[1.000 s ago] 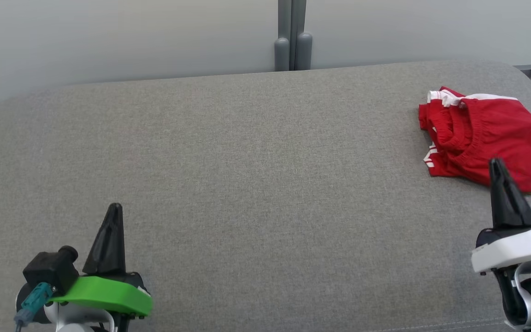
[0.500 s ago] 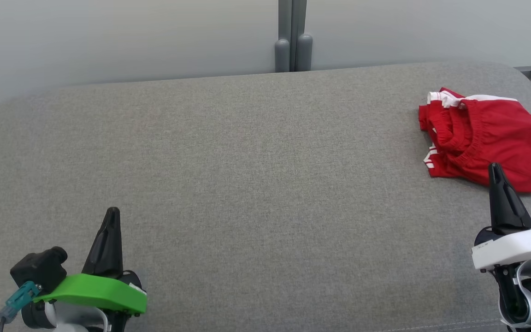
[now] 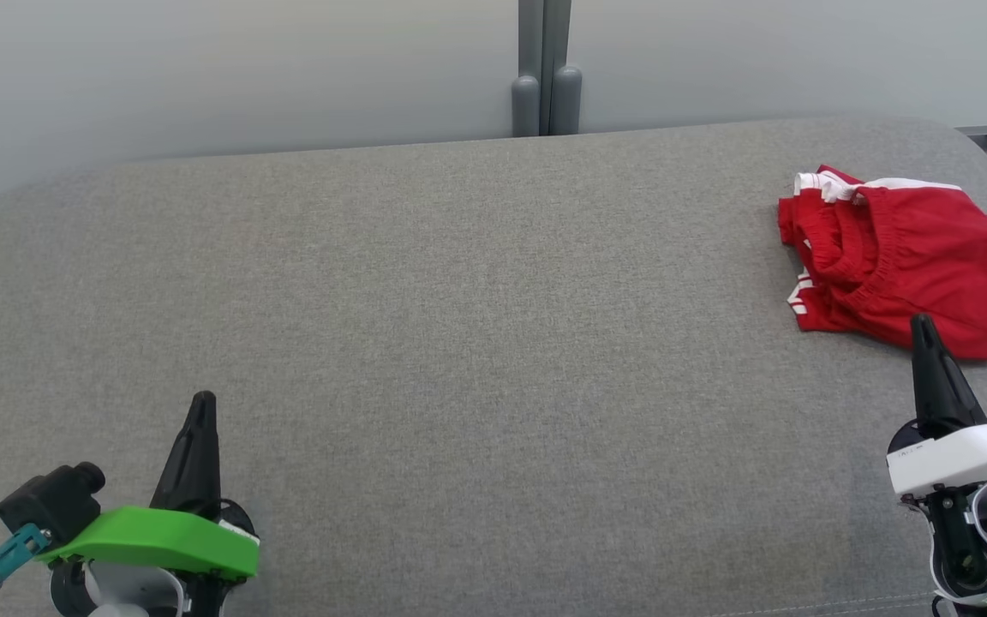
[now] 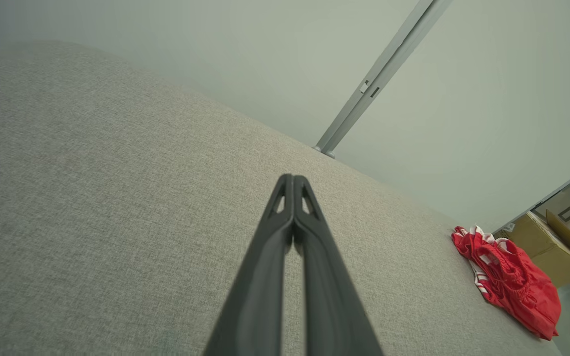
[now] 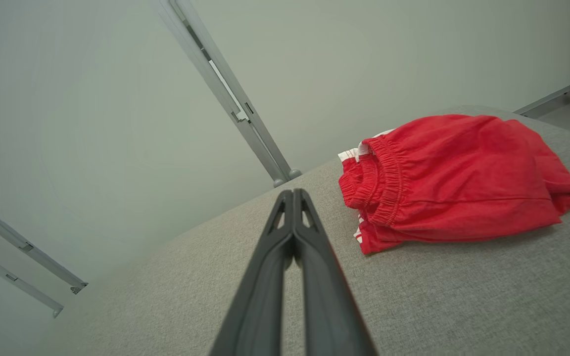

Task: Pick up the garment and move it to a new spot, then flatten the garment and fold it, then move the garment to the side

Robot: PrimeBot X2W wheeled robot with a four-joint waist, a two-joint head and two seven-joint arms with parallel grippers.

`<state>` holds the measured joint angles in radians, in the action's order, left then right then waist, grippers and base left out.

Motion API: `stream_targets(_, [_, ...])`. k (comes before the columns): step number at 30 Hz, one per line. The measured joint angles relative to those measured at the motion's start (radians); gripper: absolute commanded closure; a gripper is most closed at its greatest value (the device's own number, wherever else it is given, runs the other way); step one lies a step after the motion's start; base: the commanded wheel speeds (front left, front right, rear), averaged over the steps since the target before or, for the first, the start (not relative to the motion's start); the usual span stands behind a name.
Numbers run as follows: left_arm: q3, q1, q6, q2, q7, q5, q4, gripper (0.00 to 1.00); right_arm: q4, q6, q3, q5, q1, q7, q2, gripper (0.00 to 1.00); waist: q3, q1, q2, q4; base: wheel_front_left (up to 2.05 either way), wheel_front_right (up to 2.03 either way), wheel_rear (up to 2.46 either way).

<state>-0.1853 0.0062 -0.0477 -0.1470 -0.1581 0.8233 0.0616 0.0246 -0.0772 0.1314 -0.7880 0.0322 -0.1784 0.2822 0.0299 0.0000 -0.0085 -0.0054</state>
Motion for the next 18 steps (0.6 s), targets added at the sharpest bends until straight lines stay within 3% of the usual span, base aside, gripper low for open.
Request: stream_targets(18, [0.049,-0.001,0.03,0.008,0.051,0.178,0.037,1.0,0.046,0.037,-0.043,-0.188,-0.004,0.052,-0.037,1.0,-0.005,0.0,0.0,0.001,0.0,0.0,0.0])
